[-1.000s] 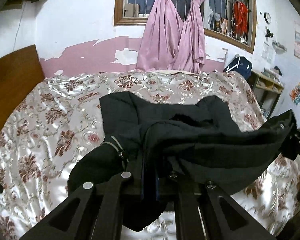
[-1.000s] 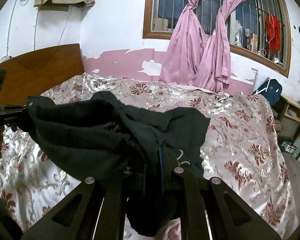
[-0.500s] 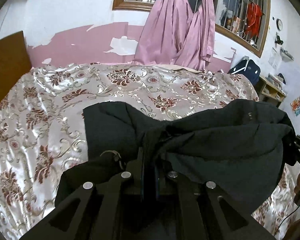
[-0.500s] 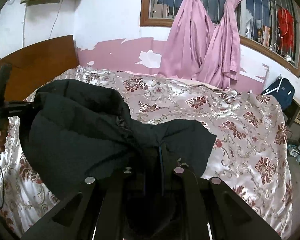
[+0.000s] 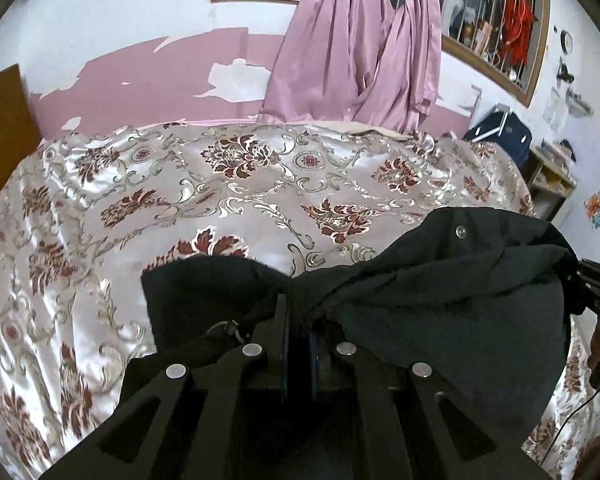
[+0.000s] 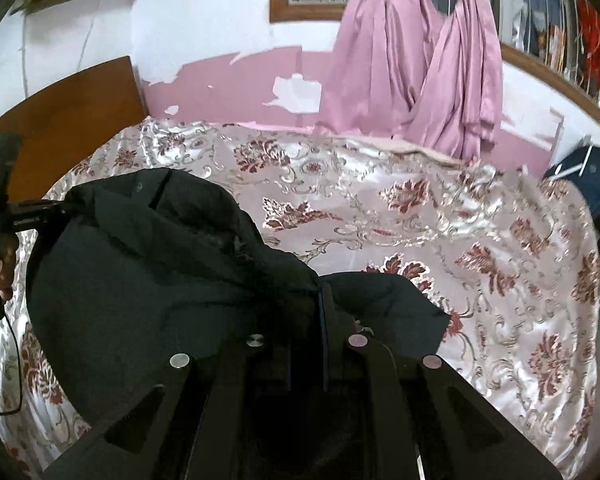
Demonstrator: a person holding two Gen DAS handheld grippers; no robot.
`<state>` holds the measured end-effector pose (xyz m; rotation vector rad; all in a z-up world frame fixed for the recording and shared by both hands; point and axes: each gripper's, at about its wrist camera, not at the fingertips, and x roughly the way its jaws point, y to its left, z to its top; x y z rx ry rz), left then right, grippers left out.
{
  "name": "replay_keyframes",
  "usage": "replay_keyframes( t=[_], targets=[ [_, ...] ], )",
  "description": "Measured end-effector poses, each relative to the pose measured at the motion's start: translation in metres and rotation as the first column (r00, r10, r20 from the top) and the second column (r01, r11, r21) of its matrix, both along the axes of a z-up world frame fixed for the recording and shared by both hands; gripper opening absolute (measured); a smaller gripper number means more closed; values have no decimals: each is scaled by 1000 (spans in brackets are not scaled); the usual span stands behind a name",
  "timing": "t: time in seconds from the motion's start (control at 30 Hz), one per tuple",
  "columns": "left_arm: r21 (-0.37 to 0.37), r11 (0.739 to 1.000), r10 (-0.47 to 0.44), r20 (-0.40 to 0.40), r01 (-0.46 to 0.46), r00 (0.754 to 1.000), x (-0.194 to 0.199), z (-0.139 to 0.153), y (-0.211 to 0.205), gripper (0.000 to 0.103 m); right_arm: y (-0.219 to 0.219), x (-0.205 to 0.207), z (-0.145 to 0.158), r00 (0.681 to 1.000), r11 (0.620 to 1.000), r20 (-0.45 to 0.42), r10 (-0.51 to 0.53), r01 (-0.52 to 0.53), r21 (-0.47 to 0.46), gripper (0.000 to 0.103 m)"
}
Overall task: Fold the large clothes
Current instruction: 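Drag the jacket hem across the bed with both tools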
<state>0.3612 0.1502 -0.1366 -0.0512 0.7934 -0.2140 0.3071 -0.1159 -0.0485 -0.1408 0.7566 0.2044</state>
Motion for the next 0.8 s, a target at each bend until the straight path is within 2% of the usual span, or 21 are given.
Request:
replay_keyframes(
  t=[0.17,0.33,0.5,0.57,0.67,0.73,0.8],
  targets=[
    [36,999,-1,-49,2,999,40,-11,-8,7,-8,43,-23,998,1000,-65,-21,22,3,9],
    [36,999,40,-156,-35,987,73,-47,-8,9,-8,82,-51,989,1000,-147,-27,27,-3,9],
    [11,998,59,-162,-58,985,85,-57,-3,17,-7,102,-79,980,998,-189,-54,55,-1,11],
    [7,999,50,-161,-49,986,86,-57,0,18,-10,106,-82,980,998,-190,-59,61,4,15],
    [49,998,44,-153,-37,987,85,-55,-1,24,-14,111,-81,980,998,-188,-57,58,1,23],
    [97,995,51,-139,-38,989,84,-52,-2,37,-19,112,-79,980,998,-186,-67,67,-6,39],
    [129,991,48,-123,-32,991,82,-47,-4,42,-26,112,-75,982,997,-169,-80,77,-22,48]
  ],
)
